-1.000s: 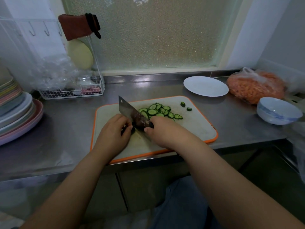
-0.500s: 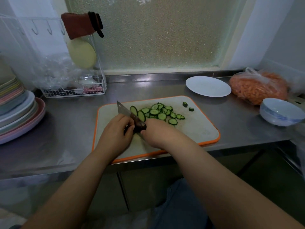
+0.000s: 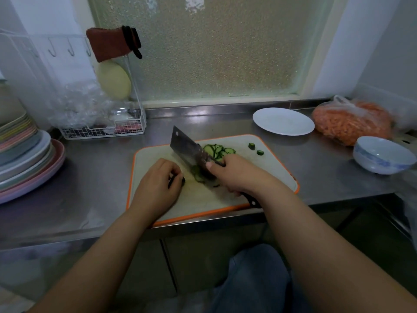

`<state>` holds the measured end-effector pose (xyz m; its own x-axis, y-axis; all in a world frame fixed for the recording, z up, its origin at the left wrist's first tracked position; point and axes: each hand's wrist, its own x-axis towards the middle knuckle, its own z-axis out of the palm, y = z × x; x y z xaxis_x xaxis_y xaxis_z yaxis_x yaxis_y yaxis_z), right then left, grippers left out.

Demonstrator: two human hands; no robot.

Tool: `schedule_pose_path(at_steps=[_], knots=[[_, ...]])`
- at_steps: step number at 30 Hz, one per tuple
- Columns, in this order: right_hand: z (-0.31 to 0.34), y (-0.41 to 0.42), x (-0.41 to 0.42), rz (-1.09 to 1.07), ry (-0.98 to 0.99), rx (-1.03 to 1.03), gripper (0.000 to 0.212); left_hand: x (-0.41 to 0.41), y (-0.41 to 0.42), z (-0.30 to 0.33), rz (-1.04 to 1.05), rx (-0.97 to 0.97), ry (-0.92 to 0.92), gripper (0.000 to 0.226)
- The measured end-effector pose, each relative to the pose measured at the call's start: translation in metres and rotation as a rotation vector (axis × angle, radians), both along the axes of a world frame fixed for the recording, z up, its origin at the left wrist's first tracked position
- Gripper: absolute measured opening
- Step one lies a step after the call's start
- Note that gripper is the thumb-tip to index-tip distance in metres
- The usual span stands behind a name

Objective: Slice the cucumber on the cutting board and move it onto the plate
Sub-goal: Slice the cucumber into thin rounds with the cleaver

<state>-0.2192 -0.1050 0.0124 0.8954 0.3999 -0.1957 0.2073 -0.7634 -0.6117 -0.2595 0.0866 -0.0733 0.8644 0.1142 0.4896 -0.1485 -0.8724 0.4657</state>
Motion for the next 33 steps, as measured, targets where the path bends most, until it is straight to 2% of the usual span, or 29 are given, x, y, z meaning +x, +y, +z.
schedule_pose_path(at_steps=[1,3,6,7,9,12,19,25,30,33], knots=[[0.003,-0.003,0.001,-0.006,-0.039,0.018,0.039,-0.001,-0.001,0.001,0.014,0.017,-0.009,0.010],[0.008,-0.007,0.003,-0.019,-0.110,0.054,0.038,-0.003,-0.005,0.007,0.055,0.107,-0.094,0.034],[0.008,-0.014,0.003,-0.010,-0.189,-0.013,0.030,0.002,-0.016,0.025,-0.012,0.397,-0.250,0.071],[0.008,-0.016,0.002,-0.014,-0.204,-0.058,0.028,0.006,-0.022,0.030,-0.067,0.517,-0.240,0.078],[0.005,-0.019,-0.001,-0.032,-0.220,-0.135,0.037,0.017,-0.033,0.035,-0.154,0.706,-0.147,0.089],[-0.001,-0.022,-0.002,-0.035,-0.267,-0.188,0.042,0.031,-0.044,0.031,-0.230,0.815,0.012,0.097],[-0.007,-0.035,-0.001,-0.053,-0.374,-0.283,0.051,0.054,-0.054,0.031,-0.307,0.750,0.168,0.105],[0.001,-0.058,-0.005,-0.082,-0.377,-0.312,0.052,0.057,-0.048,0.031,-0.225,0.541,0.366,0.109],[0.018,-0.085,-0.007,-0.162,-0.342,-0.318,0.045,0.060,-0.039,0.031,-0.128,0.453,0.434,0.086],[0.024,-0.090,-0.006,-0.211,-0.321,-0.246,0.036,0.059,-0.036,0.031,-0.102,0.359,0.416,0.086]])
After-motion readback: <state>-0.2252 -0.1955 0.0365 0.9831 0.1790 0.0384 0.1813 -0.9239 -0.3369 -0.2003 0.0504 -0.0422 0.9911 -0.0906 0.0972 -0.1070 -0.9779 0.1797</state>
